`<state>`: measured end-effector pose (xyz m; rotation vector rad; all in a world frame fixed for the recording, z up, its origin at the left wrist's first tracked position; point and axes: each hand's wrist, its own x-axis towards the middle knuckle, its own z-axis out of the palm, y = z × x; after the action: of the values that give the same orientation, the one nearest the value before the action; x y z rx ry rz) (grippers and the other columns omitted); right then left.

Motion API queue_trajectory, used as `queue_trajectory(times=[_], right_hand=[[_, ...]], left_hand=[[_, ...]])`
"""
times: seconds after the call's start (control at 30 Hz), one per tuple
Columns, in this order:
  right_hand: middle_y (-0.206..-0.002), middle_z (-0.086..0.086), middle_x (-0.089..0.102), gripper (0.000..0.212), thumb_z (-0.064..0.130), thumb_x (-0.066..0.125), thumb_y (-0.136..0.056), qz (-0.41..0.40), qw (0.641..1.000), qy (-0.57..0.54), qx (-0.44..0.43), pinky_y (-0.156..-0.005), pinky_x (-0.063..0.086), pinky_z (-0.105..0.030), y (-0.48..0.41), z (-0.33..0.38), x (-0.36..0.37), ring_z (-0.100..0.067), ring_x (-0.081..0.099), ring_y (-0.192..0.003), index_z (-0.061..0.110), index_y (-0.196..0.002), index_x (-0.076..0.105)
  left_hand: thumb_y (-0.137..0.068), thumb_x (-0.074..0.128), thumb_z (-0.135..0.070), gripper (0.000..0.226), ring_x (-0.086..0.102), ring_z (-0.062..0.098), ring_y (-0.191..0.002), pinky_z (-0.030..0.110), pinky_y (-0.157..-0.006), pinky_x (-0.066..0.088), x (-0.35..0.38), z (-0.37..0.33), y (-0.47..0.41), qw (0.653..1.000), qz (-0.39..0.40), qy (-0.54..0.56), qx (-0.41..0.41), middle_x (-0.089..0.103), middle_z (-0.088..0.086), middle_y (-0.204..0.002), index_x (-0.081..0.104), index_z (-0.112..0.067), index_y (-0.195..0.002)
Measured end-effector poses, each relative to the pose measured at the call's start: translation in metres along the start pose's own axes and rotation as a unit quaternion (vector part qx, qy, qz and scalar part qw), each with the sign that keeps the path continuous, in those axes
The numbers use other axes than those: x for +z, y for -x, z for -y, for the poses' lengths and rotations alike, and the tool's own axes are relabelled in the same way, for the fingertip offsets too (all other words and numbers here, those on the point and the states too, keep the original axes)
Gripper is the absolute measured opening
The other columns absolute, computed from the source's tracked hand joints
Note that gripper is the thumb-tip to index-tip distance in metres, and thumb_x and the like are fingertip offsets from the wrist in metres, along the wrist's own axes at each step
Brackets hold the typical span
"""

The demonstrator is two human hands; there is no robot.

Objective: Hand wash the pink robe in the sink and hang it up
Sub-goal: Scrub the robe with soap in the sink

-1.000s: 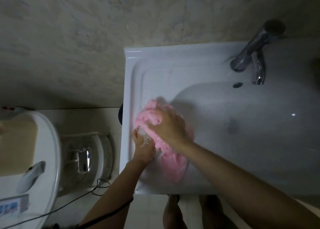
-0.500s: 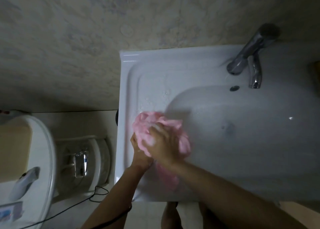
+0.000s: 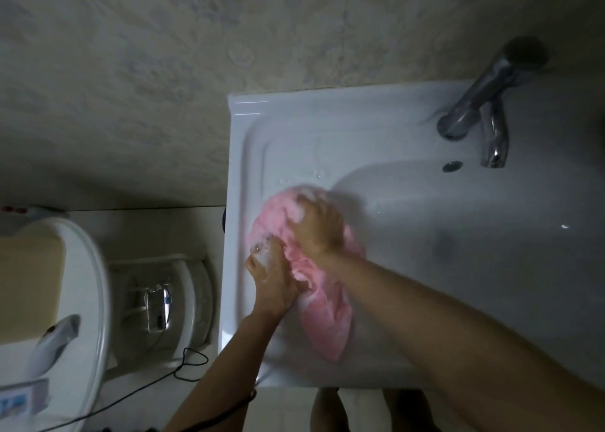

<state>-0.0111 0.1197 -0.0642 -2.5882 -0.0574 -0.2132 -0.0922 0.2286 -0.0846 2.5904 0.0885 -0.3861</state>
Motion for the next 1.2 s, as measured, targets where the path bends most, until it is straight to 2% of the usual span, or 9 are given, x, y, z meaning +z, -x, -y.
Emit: queue_trajectory(times=[0.1, 0.23, 0.33, 0.47, 0.67, 0.77, 0.9, 1.07, 1.2], right_hand=[[-0.135, -0.003, 0.049, 0.041, 0.036, 0.067, -0.081, 0.106, 0.993, -0.003, 0.051, -0.085, 0.044, -0.034, -0.053, -0.009, -0.007, -0.029, 0.053, -0.114, 0.023, -0.119, 0.061], [-0.11, 0.004, 0.058, 0.032, 0.034, 0.07, -0.08, 0.04, 0.996, -0.077, -0.026, -0.074, 0.044, -0.028, 0.002, 0.003, -0.018, -0.016, 0.058, -0.098, 0.023, -0.108, 0.06], [-0.094, -0.001, 0.064, 0.037, 0.036, 0.068, -0.068, -0.025, 0.997, -0.009, -0.069, -0.068, 0.039, -0.014, 0.043, -0.003, -0.009, 0.01, 0.054, -0.088, 0.022, -0.101, 0.059], [-0.088, -0.011, 0.066, 0.039, 0.026, 0.079, -0.065, 0.068, 0.997, 0.011, -0.041, -0.061, 0.049, -0.035, -0.02, -0.013, -0.005, -0.033, 0.064, -0.081, 0.014, -0.098, 0.063], [-0.075, -0.002, 0.066, 0.016, 0.03, 0.058, -0.077, 0.033, 0.991, -0.11, 0.071, -0.06, 0.048, -0.028, 0.021, 0.021, -0.032, -0.021, 0.063, -0.069, 0.017, -0.075, 0.067], [-0.079, -0.004, 0.067, 0.021, 0.025, 0.053, -0.069, 0.05, 0.994, -0.072, 0.064, -0.062, 0.053, -0.029, 0.034, 0.02, -0.015, -0.024, 0.067, -0.074, 0.018, -0.075, 0.071], [-0.093, -0.007, 0.068, 0.023, 0.025, 0.069, -0.071, 0.121, 0.99, 0.018, 0.063, -0.072, 0.049, -0.032, -0.063, 0.006, -0.009, -0.028, 0.065, -0.089, 0.015, -0.092, 0.07], [-0.066, -0.029, 0.047, 0.029, 0.03, 0.037, -0.07, 0.003, 0.987, -0.161, 0.011, -0.065, 0.045, -0.049, 0.024, 0.019, -0.018, -0.047, 0.056, -0.064, 0.005, -0.074, 0.05], [-0.069, -0.012, 0.066, 0.022, 0.027, 0.059, -0.066, 0.081, 0.996, -0.013, 0.042, -0.051, 0.053, -0.035, 0.012, 0.004, -0.002, -0.032, 0.066, -0.06, 0.013, -0.076, 0.072]], left_hand=[[-0.059, 0.071, -0.047, 0.083, 0.039, 0.028, -0.121, 0.022, -0.085, 0.008, -0.01, -0.019, -0.002, 0.998, 0.005, 0.065, 0.002, 0.046, 0.002, -0.116, 0.013, -0.032, -0.117], [-0.077, 0.066, -0.047, 0.071, 0.02, 0.028, -0.136, 0.025, -0.103, 0.001, 0.006, 0.001, -0.003, 0.999, 0.043, 0.013, 0.023, 0.038, 0.007, -0.133, 0.038, -0.018, -0.134], [-0.074, 0.049, -0.058, 0.053, 0.034, 0.013, -0.104, 0.0, -0.099, 0.016, 0.005, 0.005, -0.002, 1.0, -0.014, 0.018, 0.009, 0.041, 0.013, -0.109, 0.039, -0.018, -0.108], [-0.055, 0.061, -0.058, 0.068, 0.04, 0.019, -0.099, 0.024, -0.092, 0.017, -0.006, -0.009, -0.003, 1.0, -0.016, 0.019, 0.008, 0.047, 0.001, -0.102, 0.03, -0.029, -0.108], [-0.063, 0.065, -0.06, 0.091, 0.034, 0.027, -0.128, 0.029, -0.107, 0.013, -0.002, -0.008, -0.003, 0.999, 0.023, 0.038, -0.022, 0.046, 0.01, -0.129, 0.039, -0.006, -0.131], [-0.075, 0.041, -0.071, 0.073, 0.047, 0.032, -0.112, 0.027, -0.102, 0.014, -0.004, -0.006, 0.0, 0.998, 0.023, 0.058, 0.003, 0.058, 0.018, -0.109, 0.052, -0.011, -0.116], [-0.052, 0.055, -0.069, 0.069, 0.047, 0.031, -0.101, 0.03, -0.09, 0.015, -0.011, -0.017, -0.003, 0.996, -0.05, 0.065, 0.027, 0.055, 0.012, -0.1, 0.039, -0.027, -0.104], [-0.062, 0.043, -0.08, 0.089, 0.027, 0.032, -0.119, 0.039, -0.1, 0.021, -0.005, -0.014, -0.002, 0.998, -0.037, 0.041, 0.033, 0.042, 0.016, -0.121, 0.052, -0.011, -0.117], [-0.067, 0.044, -0.065, 0.076, 0.036, 0.038, -0.109, 0.03, -0.088, 0.019, -0.006, -0.012, -0.002, 0.999, -0.029, -0.004, 0.031, 0.05, 0.02, -0.11, 0.054, -0.002, -0.107]])
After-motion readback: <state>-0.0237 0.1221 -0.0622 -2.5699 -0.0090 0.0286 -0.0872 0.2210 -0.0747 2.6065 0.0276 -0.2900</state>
